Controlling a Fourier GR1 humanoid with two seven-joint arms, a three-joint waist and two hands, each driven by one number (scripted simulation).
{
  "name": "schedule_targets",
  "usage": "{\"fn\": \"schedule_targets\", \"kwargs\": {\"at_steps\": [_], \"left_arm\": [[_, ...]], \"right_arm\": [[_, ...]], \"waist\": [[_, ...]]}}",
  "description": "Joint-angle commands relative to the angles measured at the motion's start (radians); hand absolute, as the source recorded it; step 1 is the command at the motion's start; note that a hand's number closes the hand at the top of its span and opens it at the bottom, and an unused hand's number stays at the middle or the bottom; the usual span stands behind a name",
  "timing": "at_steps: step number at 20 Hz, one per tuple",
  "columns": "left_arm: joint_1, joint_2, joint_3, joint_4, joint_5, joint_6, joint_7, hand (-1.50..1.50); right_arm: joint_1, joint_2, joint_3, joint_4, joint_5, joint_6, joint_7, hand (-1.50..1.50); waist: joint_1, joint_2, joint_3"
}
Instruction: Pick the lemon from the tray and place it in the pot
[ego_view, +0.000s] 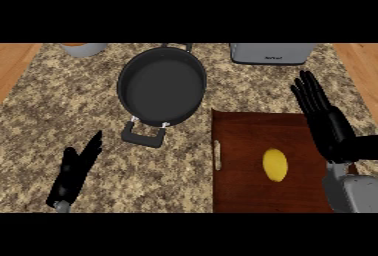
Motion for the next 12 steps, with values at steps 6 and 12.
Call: {"fn": "schedule_targets", "kwargs": {"at_steps": [6,12], "left_arm": [[-0.056,-0.129,0.001,-0.151,0.140,-0.073,-0.055,0.00],[-0.079,-0.136,-0.029,-0.193,0.177,-0.121,-0.001,0.00]], "right_arm": [[0.130,-0.131,-0.180,0.092,0.269,-0.322,0.004,-1.50],[0.253,-0.132,-0.045,0.286,0.630,-0.581,0.357,-1.50]], "waist": [[-0.067,0.026,0.005],[-0.014,0.037,0.005]]}}
